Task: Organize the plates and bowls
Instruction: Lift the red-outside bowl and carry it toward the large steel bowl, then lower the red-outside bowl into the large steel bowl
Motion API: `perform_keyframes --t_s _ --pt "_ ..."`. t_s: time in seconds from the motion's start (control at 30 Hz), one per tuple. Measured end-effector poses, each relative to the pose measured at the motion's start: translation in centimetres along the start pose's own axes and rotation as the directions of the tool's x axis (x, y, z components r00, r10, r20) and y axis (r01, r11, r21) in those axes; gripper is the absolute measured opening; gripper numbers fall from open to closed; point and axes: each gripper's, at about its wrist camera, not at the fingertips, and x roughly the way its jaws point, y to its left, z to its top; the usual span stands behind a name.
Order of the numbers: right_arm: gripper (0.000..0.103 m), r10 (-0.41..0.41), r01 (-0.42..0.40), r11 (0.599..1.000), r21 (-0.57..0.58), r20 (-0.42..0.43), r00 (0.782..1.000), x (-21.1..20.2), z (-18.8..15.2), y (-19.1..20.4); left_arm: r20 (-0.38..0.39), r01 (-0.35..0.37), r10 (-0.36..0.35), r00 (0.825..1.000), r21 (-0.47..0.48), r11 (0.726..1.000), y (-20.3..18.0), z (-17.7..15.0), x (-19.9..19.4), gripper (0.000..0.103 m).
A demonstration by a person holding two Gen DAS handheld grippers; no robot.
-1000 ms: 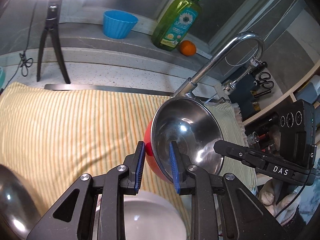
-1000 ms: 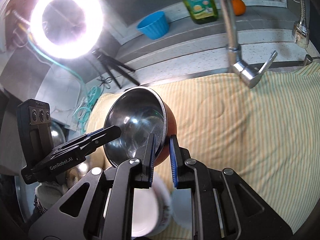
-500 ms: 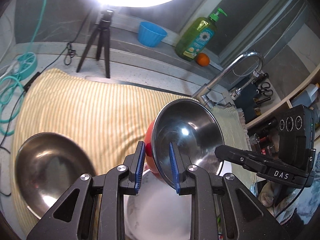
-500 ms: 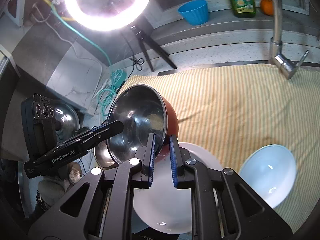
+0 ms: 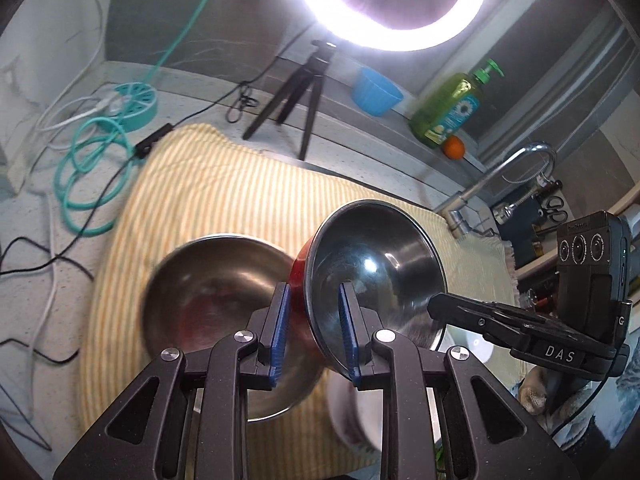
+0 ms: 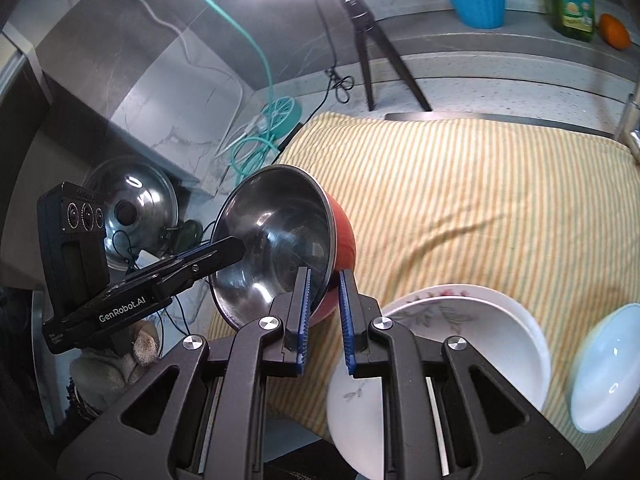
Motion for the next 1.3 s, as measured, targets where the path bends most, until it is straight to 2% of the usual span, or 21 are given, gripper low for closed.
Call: perform_keyframes --t_s 0.47,1.1,1.23,1.3 --pt "0.014 -0.034 0.027 0.997 -0.067 -0.101 0.994 6.4 0.4 2.7 -0.034 -0.064 0.062 0.998 -0.07 0.995 5.2 -1.0 0.2 0.022" --pt "0.015 -0.086 0.07 0.992 -0.104 -0.159 0.984 9.1 0.2 3.0 -0.072 -0.09 0.084 0.994 -0.077 0.993 6.6 -1.6 1.2 0.022" --pt "0.018 -0.095 0.078 0.99 -0.117 -0.151 0.984 9.1 0.2 3.0 -0.072 -0.101 0.095 0.993 -0.075 0.992 6.6 -1.7 1.3 0.022" --pt "0.027 -0.09 0.072 0.99 -0.119 -0.148 0.985 9.1 0.2 3.0 -0.077 -0.105 0.099 0.992 -0.074 0.992 6.6 -1.7 1.4 0.025"
